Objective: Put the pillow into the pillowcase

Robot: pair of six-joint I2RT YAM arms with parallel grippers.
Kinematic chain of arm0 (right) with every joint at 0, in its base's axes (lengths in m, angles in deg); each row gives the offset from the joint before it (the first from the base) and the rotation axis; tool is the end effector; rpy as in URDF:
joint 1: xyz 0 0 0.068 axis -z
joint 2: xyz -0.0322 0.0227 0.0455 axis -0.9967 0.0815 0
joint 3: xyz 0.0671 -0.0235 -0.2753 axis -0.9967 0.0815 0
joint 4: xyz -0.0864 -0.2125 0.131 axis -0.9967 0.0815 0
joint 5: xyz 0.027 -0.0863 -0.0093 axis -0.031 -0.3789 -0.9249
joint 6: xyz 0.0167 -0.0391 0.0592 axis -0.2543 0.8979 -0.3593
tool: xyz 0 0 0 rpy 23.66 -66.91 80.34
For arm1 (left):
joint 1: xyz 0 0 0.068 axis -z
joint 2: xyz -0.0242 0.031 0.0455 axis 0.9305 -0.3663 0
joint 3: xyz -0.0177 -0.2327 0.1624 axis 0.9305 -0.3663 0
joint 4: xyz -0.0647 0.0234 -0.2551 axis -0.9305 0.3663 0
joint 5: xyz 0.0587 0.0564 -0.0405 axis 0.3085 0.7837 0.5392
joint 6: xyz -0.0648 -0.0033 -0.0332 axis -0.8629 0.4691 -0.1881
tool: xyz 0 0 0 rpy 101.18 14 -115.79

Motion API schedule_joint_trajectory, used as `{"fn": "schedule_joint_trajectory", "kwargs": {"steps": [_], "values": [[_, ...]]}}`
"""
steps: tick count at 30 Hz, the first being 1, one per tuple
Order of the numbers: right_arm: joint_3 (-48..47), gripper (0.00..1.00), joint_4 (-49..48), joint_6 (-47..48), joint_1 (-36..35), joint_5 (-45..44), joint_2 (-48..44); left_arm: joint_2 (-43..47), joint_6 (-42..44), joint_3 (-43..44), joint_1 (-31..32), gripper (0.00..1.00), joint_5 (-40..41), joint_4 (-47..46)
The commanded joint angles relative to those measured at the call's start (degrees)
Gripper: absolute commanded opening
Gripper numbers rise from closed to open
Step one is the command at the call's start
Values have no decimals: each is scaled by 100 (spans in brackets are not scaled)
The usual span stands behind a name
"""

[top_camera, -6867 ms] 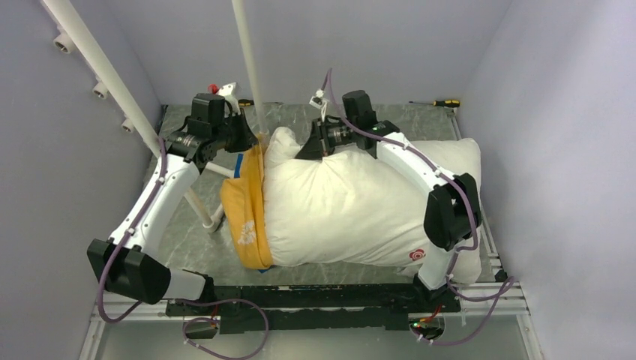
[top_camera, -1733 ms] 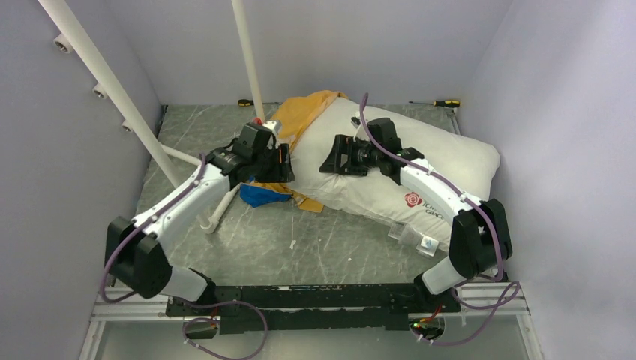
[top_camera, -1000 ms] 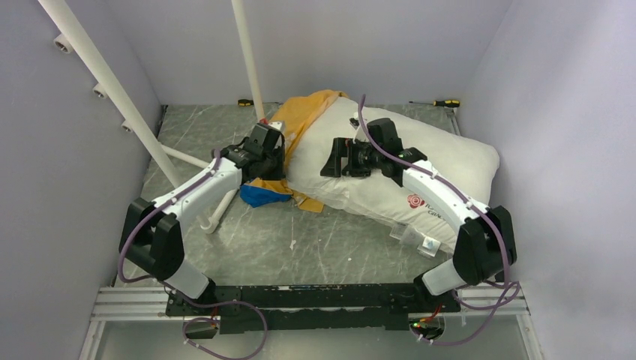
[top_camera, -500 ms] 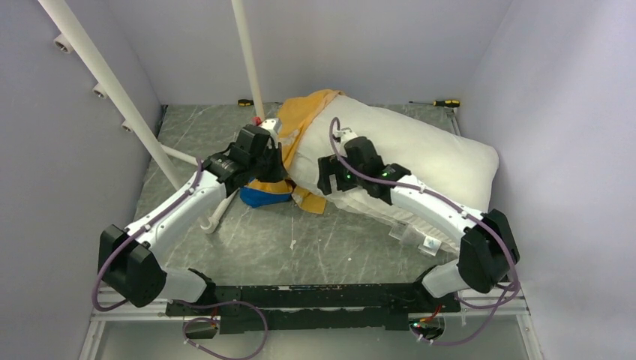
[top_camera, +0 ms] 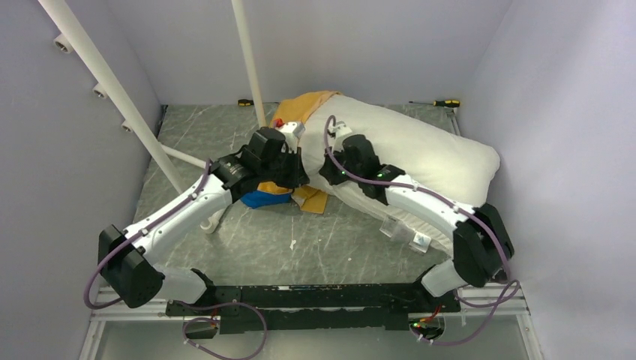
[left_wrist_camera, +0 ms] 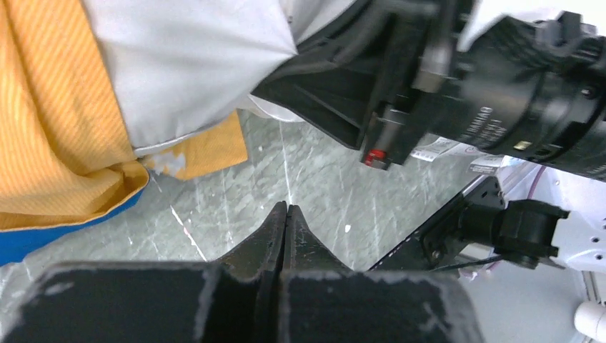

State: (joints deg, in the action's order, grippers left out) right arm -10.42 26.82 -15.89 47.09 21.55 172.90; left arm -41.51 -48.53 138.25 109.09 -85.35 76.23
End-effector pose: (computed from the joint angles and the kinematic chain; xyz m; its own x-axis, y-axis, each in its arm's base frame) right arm 0.2862 0.2288 0.2593 -0.5548 -0.1332 -0.8213 -0.5301 0.8174 0.2256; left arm 0.2384 -0.2157 0.3306 -0.7565 0.0064 -0.6540 0.4119 0.7813 -0.4689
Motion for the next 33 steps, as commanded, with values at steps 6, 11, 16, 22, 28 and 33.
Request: {"fn": "schedule_joint_trajectory", "kwargs": {"steps": [6,11,16,22,28,33], "values": [[-471,0,-486,-281,352,1023,-944,-262,-95,865,-41,45,1409,907],[-417,0,-482,-352,370,1095,-806,-701,28,880,-57,56,1759,935],[-477,0,-482,-401,378,1084,-700,-1173,148,907,-61,57,1895,755],[-531,0,-298,-405,396,1158,-617,-1586,141,1141,-124,50,2684,624],[-530,0,-271,-419,405,1235,-501,-1559,273,1230,-152,2,2971,368],[-563,0,-260,-426,418,1312,-456,-1032,506,841,-155,0,2282,-95]]}}
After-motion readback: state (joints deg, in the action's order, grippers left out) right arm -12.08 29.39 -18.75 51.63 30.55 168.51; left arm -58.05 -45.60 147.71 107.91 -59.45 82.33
